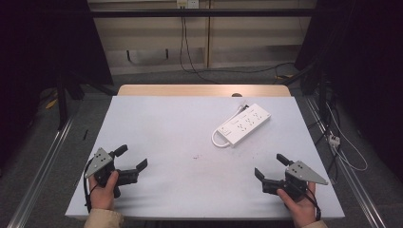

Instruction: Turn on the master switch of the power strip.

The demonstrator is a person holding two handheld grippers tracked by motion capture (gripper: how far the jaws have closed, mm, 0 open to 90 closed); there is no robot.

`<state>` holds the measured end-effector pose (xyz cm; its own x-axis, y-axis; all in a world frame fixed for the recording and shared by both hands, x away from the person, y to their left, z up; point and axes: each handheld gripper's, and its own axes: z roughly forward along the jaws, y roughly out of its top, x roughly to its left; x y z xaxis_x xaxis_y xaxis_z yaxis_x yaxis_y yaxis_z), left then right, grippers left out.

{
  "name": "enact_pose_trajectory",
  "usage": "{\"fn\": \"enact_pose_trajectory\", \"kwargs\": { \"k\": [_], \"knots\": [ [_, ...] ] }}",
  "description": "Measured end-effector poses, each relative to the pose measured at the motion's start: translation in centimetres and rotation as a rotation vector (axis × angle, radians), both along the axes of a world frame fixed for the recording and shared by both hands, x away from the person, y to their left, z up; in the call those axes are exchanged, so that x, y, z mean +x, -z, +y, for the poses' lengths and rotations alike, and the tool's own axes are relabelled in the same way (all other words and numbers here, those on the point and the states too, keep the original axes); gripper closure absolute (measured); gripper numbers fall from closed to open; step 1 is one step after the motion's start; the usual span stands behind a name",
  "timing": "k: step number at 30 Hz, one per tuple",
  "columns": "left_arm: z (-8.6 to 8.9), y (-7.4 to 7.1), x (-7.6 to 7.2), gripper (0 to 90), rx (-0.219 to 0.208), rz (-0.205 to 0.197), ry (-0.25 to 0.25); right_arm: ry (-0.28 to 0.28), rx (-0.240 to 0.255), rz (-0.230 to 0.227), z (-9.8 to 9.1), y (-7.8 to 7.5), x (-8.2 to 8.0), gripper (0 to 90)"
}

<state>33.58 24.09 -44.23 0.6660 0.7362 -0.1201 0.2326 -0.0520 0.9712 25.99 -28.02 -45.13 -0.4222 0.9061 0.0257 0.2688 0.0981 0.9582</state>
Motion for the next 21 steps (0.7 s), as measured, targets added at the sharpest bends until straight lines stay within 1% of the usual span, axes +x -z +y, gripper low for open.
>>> {"fn": "enact_pose_trajectory", "kwargs": {
  "k": [3, 4, 8, 16, 21],
  "knots": [
    [0.1, 0.0, -0.1, 2.2, 0.000, -0.003, -0.004, 0.003, -0.002, -0.002, 0.0, 0.0, 0.2, 4.3],
    [0.1, 0.0, -0.1, 2.2, 0.007, 0.001, -0.006, 0.004, -0.001, 0.000, 0.0, 0.0, 0.3, 4.3],
    [0.2, 0.0, -0.1, 2.2, 0.000, -0.001, -0.006, 0.004, -0.004, 0.003, 0.1, 0.0, 0.5, 4.3],
    [0.3, 0.1, -0.2, 2.2, 0.000, -0.001, -0.002, 0.009, 0.001, 0.009, 0.1, 0.0, 1.6, 4.6],
    [0.3, 0.1, -0.2, 2.2, 0.000, -0.004, 0.002, 0.011, -0.011, 0.017, 0.1, 0.1, 2.2, 4.4]
  ]
}}
